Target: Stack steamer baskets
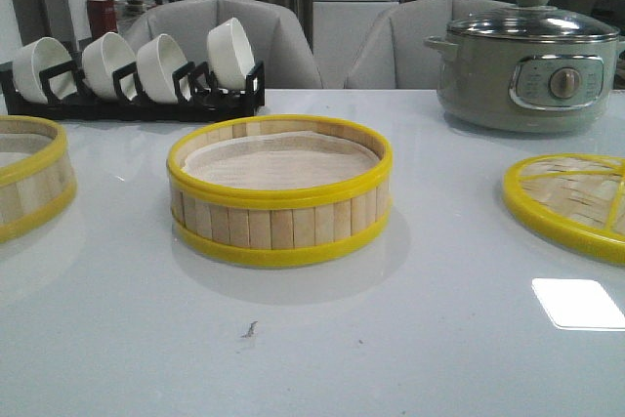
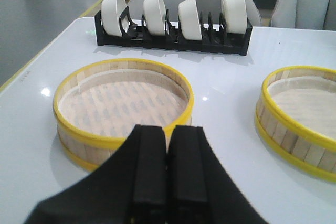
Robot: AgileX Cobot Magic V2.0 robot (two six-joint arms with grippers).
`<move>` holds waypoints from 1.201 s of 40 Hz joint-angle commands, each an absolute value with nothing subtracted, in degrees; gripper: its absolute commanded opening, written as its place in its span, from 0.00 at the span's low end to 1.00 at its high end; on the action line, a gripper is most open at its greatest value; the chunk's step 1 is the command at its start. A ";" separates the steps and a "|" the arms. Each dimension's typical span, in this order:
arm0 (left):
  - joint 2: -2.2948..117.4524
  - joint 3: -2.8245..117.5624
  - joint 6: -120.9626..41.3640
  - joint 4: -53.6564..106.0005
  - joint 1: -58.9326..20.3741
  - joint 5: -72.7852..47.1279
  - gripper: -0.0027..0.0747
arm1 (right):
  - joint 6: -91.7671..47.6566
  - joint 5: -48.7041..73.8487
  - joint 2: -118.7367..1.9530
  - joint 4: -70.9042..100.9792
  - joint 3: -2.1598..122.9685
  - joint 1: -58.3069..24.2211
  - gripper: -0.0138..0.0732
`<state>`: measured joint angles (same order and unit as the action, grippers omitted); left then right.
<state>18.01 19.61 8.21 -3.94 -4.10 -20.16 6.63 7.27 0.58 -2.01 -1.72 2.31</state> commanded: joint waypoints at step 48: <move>62.10 71.64 -0.96 0.00 -4.48 -44.82 0.15 | 6.42 1.92 1.79 -2.44 -0.88 2.37 0.22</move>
<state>62.91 70.10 -0.85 0.00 -4.10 -49.54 6.63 7.27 0.58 -2.01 -1.72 2.31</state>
